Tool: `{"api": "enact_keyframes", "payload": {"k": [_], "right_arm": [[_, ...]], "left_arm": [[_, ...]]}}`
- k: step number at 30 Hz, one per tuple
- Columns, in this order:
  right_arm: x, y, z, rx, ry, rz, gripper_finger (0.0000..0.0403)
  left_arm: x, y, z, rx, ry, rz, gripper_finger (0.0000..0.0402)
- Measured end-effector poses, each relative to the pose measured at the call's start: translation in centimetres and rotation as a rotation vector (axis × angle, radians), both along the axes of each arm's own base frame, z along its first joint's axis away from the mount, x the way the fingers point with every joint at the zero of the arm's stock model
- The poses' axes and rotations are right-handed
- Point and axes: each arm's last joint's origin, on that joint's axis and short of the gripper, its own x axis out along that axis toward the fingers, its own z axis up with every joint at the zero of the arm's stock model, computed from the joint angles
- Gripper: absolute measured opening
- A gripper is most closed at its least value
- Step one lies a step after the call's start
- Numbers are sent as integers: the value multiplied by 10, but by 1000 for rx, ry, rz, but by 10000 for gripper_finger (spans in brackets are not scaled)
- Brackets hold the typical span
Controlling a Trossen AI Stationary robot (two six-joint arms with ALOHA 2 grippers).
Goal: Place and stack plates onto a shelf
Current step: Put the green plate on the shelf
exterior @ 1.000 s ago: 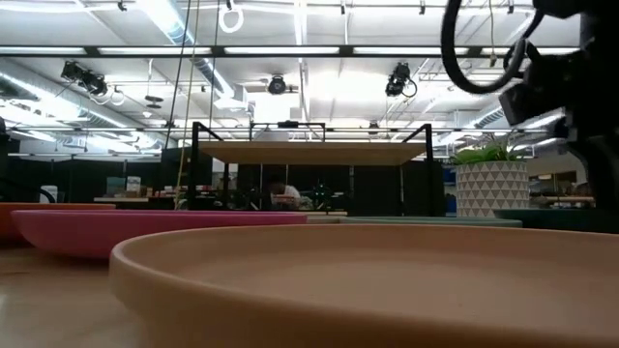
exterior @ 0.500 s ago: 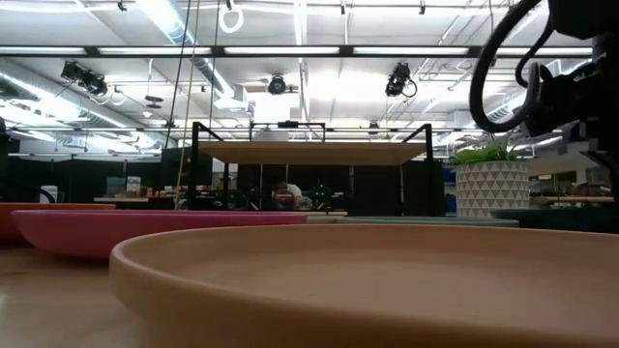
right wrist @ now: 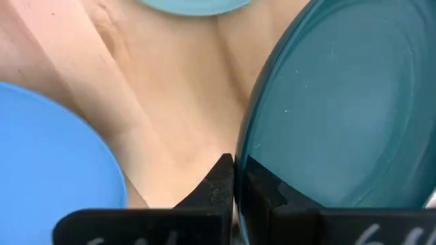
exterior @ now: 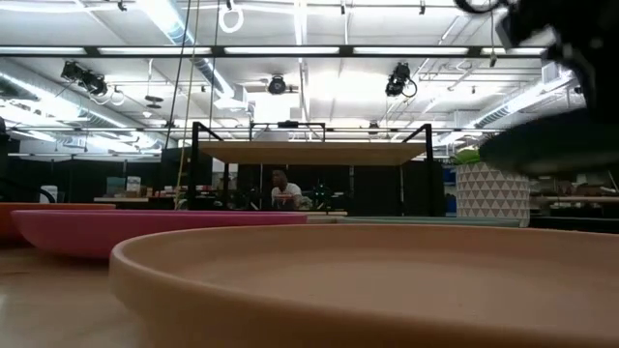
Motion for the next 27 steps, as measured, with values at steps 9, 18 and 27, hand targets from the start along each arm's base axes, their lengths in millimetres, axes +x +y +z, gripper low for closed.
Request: {"api": "enact_keyframes", "payload": {"k": [9,18,27], "right_arm": [[25,-22,86,-157,-240,128,22],[57,-60,111,-281,-300,369,22],[99,-140,99,-315,-262,490,24]], "left_arm": [[0,0,0,7,4,1,121],[0,0,0,-1,4,0,121],[0,0,-1,19,16,20,121]]}}
